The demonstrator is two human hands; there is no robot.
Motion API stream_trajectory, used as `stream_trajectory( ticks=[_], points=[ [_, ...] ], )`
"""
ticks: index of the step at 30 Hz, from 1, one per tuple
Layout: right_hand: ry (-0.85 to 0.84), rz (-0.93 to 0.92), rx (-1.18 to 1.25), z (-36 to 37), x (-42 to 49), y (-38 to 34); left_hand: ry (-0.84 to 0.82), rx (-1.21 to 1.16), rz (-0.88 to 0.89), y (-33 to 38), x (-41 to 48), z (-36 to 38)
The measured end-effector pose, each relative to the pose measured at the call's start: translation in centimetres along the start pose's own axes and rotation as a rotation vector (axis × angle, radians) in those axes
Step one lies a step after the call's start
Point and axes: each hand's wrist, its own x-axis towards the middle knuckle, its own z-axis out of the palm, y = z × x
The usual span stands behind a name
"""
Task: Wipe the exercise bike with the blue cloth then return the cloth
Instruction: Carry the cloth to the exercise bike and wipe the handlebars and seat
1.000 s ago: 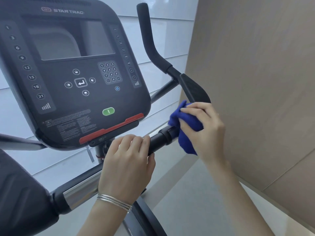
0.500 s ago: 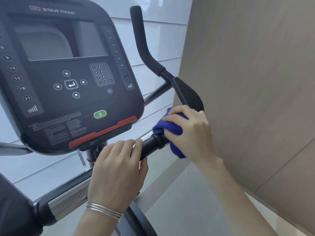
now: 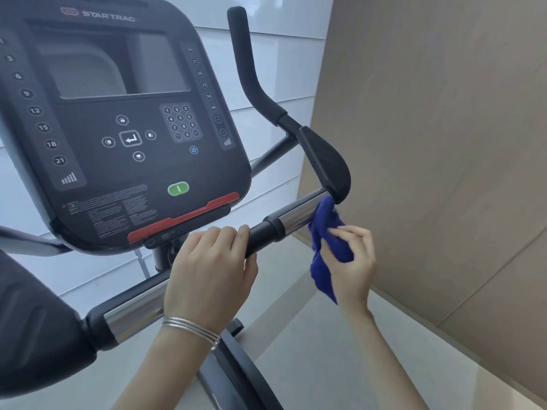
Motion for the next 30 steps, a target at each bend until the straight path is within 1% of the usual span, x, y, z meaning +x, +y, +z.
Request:
stream_trajectory(
  ticks=[1, 2, 5, 6, 8, 11, 14, 20, 24, 27, 30],
  points=[
    [-0.030, 0.008, 0.028, 0.5, -1.1, -0.2, 0.005, 0.007, 0.001, 0.0, 0.0, 0.0],
    [-0.055, -0.028, 0.043, 1.1, -2.1, -0.5, 0.008, 0.014, 0.001, 0.0, 0.0, 0.0],
    [-0.100, -0.287, 0.031, 3.6, -4.4, -2.6, 0.006, 0.025, 0.004, -0.1, 0.0, 0.0],
    [-0.095, -0.317, 0.046, 4.3, -4.9, -3.2, 0.004, 0.029, 0.008, -0.1, -0.1, 0.0],
    [-0.031, -0.248, 0.105, 5.4, -5.3, -3.7, 0.000, 0.030, 0.010, -0.2, -0.1, -0.1],
    [0.102, -0.070, 0.156, 6.0, -4.7, -2.9, -0.015, 0.019, -0.003, -0.1, -0.1, -0.2],
    [0.151, 0.043, 0.198, 6.3, -3.5, -2.5, -0.035, 0.007, -0.005, 0.0, 0.0, -0.2],
    [0.048, 0.024, 0.200, 6.1, -3.0, -1.7, -0.044, 0.014, 0.001, 0.1, 0.0, -0.2],
    [0.050, 0.032, 0.159, 5.0, -1.6, -0.9, -0.039, 0.015, 0.011, -0.1, 0.0, -0.2],
    [0.042, 0.001, 0.064, 3.3, 0.4, 0.4, -0.036, 0.014, 0.021, -0.1, 0.0, -0.1],
    [0.058, -0.066, -0.003, 1.2, 2.1, 1.1, -0.023, 0.012, 0.013, -0.1, 0.0, 0.0]
  ],
)
